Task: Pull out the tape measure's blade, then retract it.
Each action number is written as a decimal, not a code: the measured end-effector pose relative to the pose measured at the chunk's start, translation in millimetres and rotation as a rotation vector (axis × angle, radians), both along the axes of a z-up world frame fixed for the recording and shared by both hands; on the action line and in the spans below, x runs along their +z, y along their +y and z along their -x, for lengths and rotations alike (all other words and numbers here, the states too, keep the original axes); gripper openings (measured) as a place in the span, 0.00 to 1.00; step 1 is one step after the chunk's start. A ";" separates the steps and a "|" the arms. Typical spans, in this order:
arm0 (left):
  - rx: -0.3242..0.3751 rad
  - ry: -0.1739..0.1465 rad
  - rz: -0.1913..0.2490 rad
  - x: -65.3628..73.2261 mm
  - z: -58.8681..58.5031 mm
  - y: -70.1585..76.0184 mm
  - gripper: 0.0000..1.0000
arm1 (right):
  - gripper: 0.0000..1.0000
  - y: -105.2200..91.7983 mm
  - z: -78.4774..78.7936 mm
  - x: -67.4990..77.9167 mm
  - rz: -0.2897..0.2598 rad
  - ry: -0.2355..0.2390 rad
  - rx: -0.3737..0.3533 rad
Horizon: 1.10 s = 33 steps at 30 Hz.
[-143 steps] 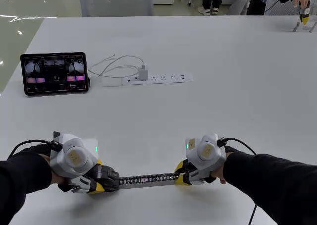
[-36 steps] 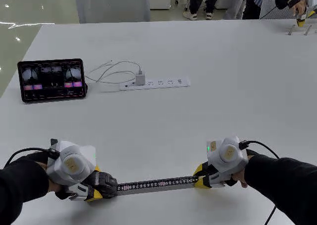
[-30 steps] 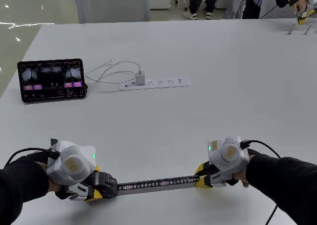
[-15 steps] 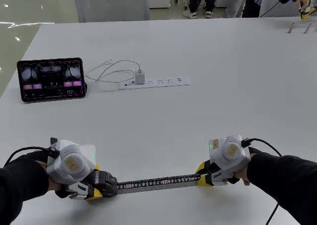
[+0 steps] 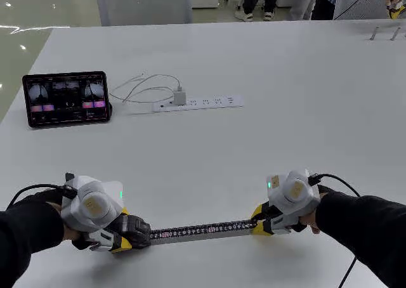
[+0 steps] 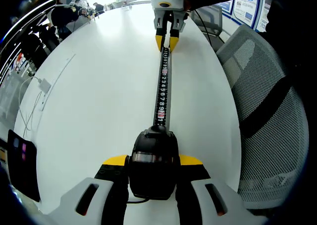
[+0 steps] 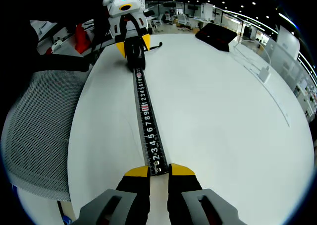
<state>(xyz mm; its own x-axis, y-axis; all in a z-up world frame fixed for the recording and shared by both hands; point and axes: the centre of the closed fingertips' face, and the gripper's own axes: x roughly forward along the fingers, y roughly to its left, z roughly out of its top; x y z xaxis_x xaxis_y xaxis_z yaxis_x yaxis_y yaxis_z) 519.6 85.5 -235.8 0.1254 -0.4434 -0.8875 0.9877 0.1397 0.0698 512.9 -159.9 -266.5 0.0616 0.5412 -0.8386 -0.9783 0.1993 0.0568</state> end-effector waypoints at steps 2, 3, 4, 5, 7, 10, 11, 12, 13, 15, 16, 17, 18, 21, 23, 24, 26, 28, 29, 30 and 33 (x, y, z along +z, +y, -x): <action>-0.001 -0.001 0.000 0.0 0.0 0.0 0.31 | 0.08 -0.3 -0.3 -0.4 0.002 0.000 -0.001; 0.000 -0.001 0.000 0.1 0.0 0.1 0.31 | 0.08 -0.4 -0.3 -0.5 0.003 0.001 -0.003; 0.001 -0.002 0.002 0.3 0.2 0.1 0.31 | 0.08 -1.0 -0.2 -0.4 0.006 -0.002 0.001; 0.002 -0.002 0.003 0.4 0.3 0.1 0.31 | 0.08 -1.4 0.0 -0.2 0.005 0.001 -0.003; 0.002 -0.002 0.005 0.5 0.2 -0.3 0.31 | 0.08 -2.5 0.2 -0.5 0.005 0.002 -0.005; 0.000 -0.001 0.003 0.4 0.1 -0.4 0.31 | 0.08 -2.4 0.3 -0.5 0.008 0.004 -0.003; 0.000 -0.001 0.003 0.3 0.0 -0.1 0.31 | 0.08 -2.5 0.5 -0.1 0.003 0.006 -0.008; 0.000 -0.002 0.002 0.3 -0.1 0.2 0.31 | 0.08 -3.2 0.1 -0.5 0.000 0.007 -0.011; 0.001 -0.002 0.003 0.4 -0.1 0.2 0.31 | 0.08 -3.8 -0.2 -1.1 -0.002 0.008 -0.013; 0.002 -0.003 0.006 0.5 -0.1 0.1 0.31 | 0.08 -4.5 -0.4 -1.2 -0.001 0.009 -0.012; 0.002 -0.003 0.006 0.7 0.1 0.0 0.31 | 0.08 -4.9 -0.1 -0.9 0.001 0.010 -0.012; 0.002 -0.004 0.005 0.7 0.0 0.1 0.31 | 0.08 -5.2 -0.2 -0.7 0.002 0.011 -0.013; 0.002 -0.004 0.005 0.7 0.0 0.2 0.31 | 0.08 -5.7 -0.3 -0.9 0.002 0.011 -0.014; 0.001 -0.005 0.004 0.8 0.0 0.2 0.31 | 0.08 -6.9 0.6 0.5 0.001 0.011 -0.017; 0.002 -0.005 0.004 0.8 0.0 0.3 0.31 | 0.08 -9.2 0.1 -0.2 0.001 0.012 -0.021; 0.003 -0.005 0.005 0.7 -0.2 0.2 0.31 | 0.08 -10.3 -0.1 -0.4 0.002 0.012 -0.021; 0.002 -0.005 0.004 0.6 -0.2 0.2 0.31 | 0.08 -11.7 -0.3 -0.2 0.003 0.013 -0.024; 0.002 -0.005 0.005 0.5 -0.3 -0.2 0.31 | 0.08 -11.8 -0.4 -0.1 0.001 0.014 -0.026; 0.002 -0.005 0.005 0.5 -0.3 -0.1 0.31 | 0.08 -11.9 -0.5 -0.5 0.000 0.014 -0.027; 0.004 -0.005 0.005 0.4 -0.4 0.0 0.31 | 0.08 -11.9 -0.6 -0.7 0.000 0.014 -0.028; 0.011 -0.004 0.012 0.2 -0.8 -0.3 0.31 | 0.09 -11.8 -0.7 -0.8 -0.001 0.013 -0.027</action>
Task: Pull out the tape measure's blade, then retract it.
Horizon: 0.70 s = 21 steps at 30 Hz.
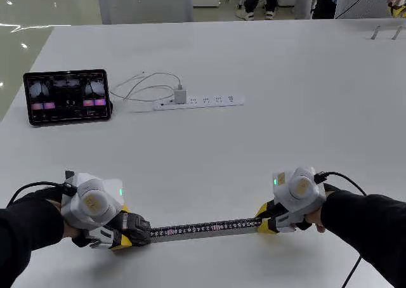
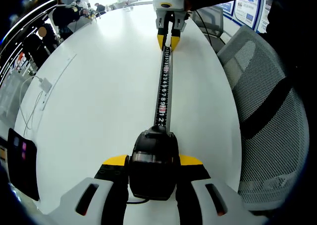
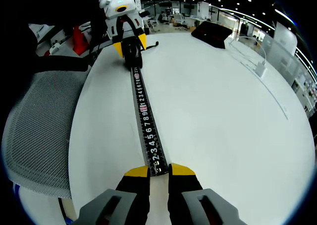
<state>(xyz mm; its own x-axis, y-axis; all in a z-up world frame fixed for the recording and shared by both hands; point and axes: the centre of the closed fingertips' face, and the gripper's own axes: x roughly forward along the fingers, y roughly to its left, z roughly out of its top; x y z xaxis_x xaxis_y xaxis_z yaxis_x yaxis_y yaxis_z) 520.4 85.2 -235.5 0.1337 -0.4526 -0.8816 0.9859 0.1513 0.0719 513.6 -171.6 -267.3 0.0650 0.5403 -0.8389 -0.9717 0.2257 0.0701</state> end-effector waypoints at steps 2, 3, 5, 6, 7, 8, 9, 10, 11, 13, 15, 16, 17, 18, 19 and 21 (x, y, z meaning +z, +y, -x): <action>0.009 0.001 0.014 0.1 -0.6 -0.7 0.31 | 0.09 0.6 -0.1 0.6 0.000 0.002 0.002; 0.006 -0.005 0.027 0.1 -1.2 -1.0 0.32 | 0.09 0.9 -0.3 0.6 0.000 0.005 0.003; 0.011 -0.004 0.040 0.4 -2.0 -1.8 0.32 | 0.10 1.7 -0.3 0.7 -0.002 0.008 0.010; 0.017 0.000 0.044 0.4 -2.7 -2.1 0.32 | 0.10 2.0 -0.1 0.7 0.000 0.008 0.021; 0.014 -0.001 0.042 0.2 -2.6 -2.2 0.32 | 0.10 2.0 0.5 0.9 0.006 0.004 0.036; 0.009 -0.002 0.041 0.2 -2.2 -2.5 0.32 | 0.10 2.4 1.1 1.2 0.015 0.000 0.052; 0.005 -0.004 0.041 0.2 -2.0 -2.6 0.32 | 0.10 2.4 1.1 0.8 0.021 -0.001 0.060; 0.001 -0.006 0.041 0.2 -1.9 -2.5 0.32 | 0.11 2.3 1.0 0.5 0.026 -0.003 0.069; -0.002 -0.007 0.042 0.0 -1.9 -2.3 0.32 | 0.11 2.2 1.3 0.5 0.030 -0.005 0.077; 0.001 -0.004 0.042 0.0 -1.3 -2.7 0.32 | 0.11 1.9 1.4 0.3 0.033 -0.005 0.082; -0.004 -0.006 0.039 -0.5 -1.5 -2.7 0.32 | 0.11 2.0 1.3 0.3 0.034 -0.007 0.086; -0.006 -0.007 0.037 -0.6 -1.4 -2.8 0.32 | 0.11 1.8 1.4 0.1 0.035 -0.009 0.087; -0.007 -0.008 0.036 -0.7 -1.3 -2.7 0.32 | 0.11 1.8 1.5 0.0 0.037 -0.010 0.089; -0.010 -0.010 0.034 -0.4 -1.0 -3.0 0.32 | 0.11 1.8 1.6 -0.1 0.041 -0.015 0.096; -0.011 -0.010 0.033 -0.2 -0.8 -3.1 0.32 | 0.11 1.9 1.7 0.1 0.044 -0.018 0.101; -0.017 -0.010 0.031 0.0 -0.9 -3.0 0.32 | 0.11 2.0 2.2 0.3 0.050 -0.018 0.107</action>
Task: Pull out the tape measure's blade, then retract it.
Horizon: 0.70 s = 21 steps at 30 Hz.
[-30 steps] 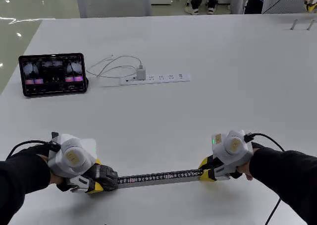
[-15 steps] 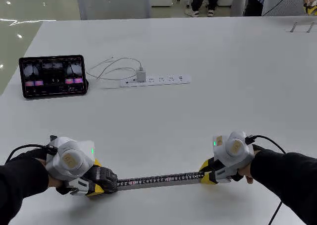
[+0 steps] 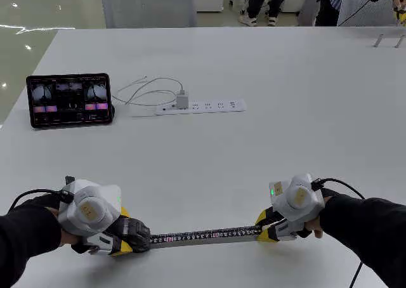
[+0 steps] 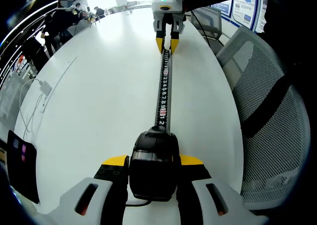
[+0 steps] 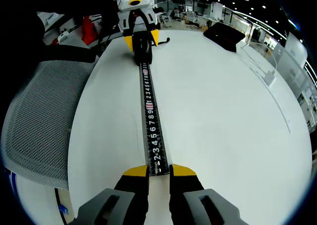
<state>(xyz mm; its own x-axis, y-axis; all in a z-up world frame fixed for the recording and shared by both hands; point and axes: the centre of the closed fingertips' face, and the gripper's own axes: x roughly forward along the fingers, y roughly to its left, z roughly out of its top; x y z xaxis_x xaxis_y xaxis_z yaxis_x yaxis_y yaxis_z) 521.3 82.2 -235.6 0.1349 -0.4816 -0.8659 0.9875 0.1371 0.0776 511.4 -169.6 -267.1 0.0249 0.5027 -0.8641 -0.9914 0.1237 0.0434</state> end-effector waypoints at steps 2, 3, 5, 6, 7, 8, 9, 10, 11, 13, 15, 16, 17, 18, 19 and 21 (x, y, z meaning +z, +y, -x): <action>-0.003 0.003 -0.002 -0.1 0.0 0.1 0.33 | 0.11 0.2 0.6 0.2 0.009 -0.005 0.013; -0.005 0.004 -0.002 -0.1 0.2 0.1 0.33 | 0.11 0.4 0.8 0.2 0.013 -0.008 0.019; -0.008 0.008 -0.002 -0.1 -0.1 0.3 0.33 | 0.12 0.8 1.2 0.4 0.023 -0.014 0.031; -0.010 0.008 -0.003 -0.2 -0.2 0.5 0.33 | 0.12 0.6 1.2 0.0 0.026 -0.014 0.034; -0.015 0.007 -0.006 -0.3 0.0 0.9 0.33 | 0.12 0.6 0.8 -0.4 0.028 -0.014 0.035; -0.018 0.008 -0.009 -0.2 0.2 1.5 0.33 | 0.12 0.4 1.2 0.1 0.030 -0.014 0.038; -0.022 0.006 -0.013 -0.1 0.3 2.3 0.32 | 0.12 0.8 1.6 0.5 0.031 -0.015 0.041; -0.033 0.001 -0.020 0.7 0.8 3.9 0.32 | 0.12 1.3 2.5 0.9 0.032 -0.015 0.046; -0.039 -0.002 -0.019 1.9 1.2 4.7 0.32 | 0.13 1.8 3.0 1.2 0.033 -0.017 0.051; -0.039 0.002 -0.022 3.7 1.5 8.0 0.34 | 0.14 2.9 3.6 1.7 0.034 -0.021 0.060; -0.037 0.001 -0.021 5.1 1.3 11.5 0.35 | 0.15 4.2 4.4 3.1 0.032 -0.023 0.066; -0.029 0.003 -0.013 6.3 0.8 11.8 0.36 | 0.16 4.6 4.5 3.8 0.031 -0.024 0.067; -0.016 0.011 0.001 8.6 0.3 11.9 0.37 | 0.16 5.2 4.6 4.8 0.029 -0.026 0.069; -0.011 0.013 0.005 9.9 0.0 12.4 0.39 | 0.16 5.2 4.6 5.1 0.029 -0.026 0.069; -0.006 0.014 0.010 10.9 -0.5 12.7 0.40 | 0.17 5.3 4.7 5.4 0.028 -0.026 0.069; 0.002 0.015 0.032 13.3 -1.7 12.4 0.43 | 0.19 5.0 4.7 5.5 0.028 -0.026 0.065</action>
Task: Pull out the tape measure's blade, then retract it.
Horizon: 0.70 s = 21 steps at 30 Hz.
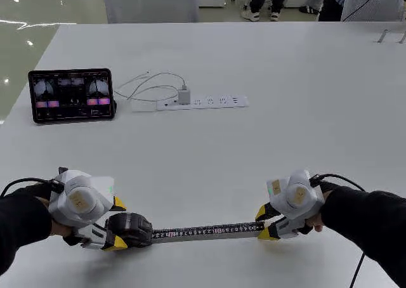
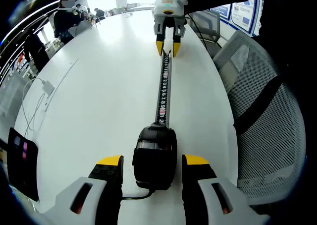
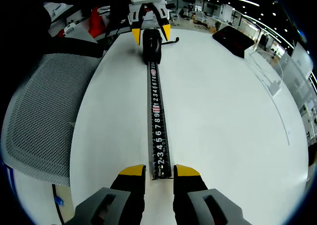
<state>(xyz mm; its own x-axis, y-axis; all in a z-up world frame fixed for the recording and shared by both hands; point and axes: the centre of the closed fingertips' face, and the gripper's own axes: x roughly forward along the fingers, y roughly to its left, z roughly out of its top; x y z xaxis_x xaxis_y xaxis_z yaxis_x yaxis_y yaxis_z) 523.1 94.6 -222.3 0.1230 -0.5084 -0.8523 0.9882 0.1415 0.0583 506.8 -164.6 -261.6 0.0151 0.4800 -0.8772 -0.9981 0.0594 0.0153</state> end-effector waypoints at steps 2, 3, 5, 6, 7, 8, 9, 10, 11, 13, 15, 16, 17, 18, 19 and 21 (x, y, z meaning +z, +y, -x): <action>0.010 0.009 0.013 1.9 -0.3 1.2 0.44 | 0.21 -0.4 0.4 1.8 0.001 0.000 -0.010; 0.011 0.012 0.019 3.0 0.1 1.4 0.46 | 0.22 -0.6 0.2 2.4 0.000 0.001 -0.018; 0.026 0.034 0.038 4.7 2.3 1.8 0.49 | 0.24 0.1 0.7 5.4 -0.016 0.009 -0.045; 0.031 0.034 0.041 7.7 2.6 2.6 0.52 | 0.26 -0.7 0.6 6.9 -0.019 0.006 -0.053; 0.038 0.034 0.044 8.5 2.2 3.7 0.53 | 0.26 -1.0 -0.1 8.1 -0.024 0.000 -0.061; 0.052 0.037 0.049 8.6 1.7 5.1 0.53 | 0.26 -1.3 -1.0 9.1 -0.030 -0.003 -0.073; 0.077 0.047 0.058 8.2 1.7 7.4 0.55 | 0.28 -1.4 -2.1 10.9 -0.043 -0.002 -0.103; 0.089 0.051 0.063 8.7 2.1 8.2 0.56 | 0.29 -1.7 -1.9 12.0 -0.053 0.002 -0.117; 0.101 0.055 0.065 8.9 3.2 9.9 0.58 | 0.30 -3.1 -1.6 13.1 -0.057 0.000 -0.129; 0.115 0.054 0.072 7.9 4.7 12.9 0.61 | 0.32 -5.6 -0.8 12.9 -0.056 -0.004 -0.140; 0.150 0.050 0.078 8.0 4.6 16.1 0.63 | 0.36 -7.5 0.6 12.5 -0.064 0.008 -0.174; 0.175 0.060 0.084 8.3 5.6 17.5 0.64 | 0.37 -8.5 1.5 13.2 -0.069 0.008 -0.181; 0.192 0.070 0.089 8.7 6.7 18.4 0.65 | 0.37 -9.3 1.9 13.4 -0.071 0.006 -0.189; 0.204 0.071 0.098 9.5 6.5 18.7 0.67 | 0.38 -10.0 2.2 13.8 -0.074 0.006 -0.199; 0.228 0.073 0.113 11.0 6.1 19.4 0.68 | 0.39 -9.5 2.5 15.2 -0.086 0.006 -0.217; 0.267 0.079 0.142 13.4 5.6 19.4 0.70 | 0.42 -9.6 3.2 17.3 -0.102 0.008 -0.245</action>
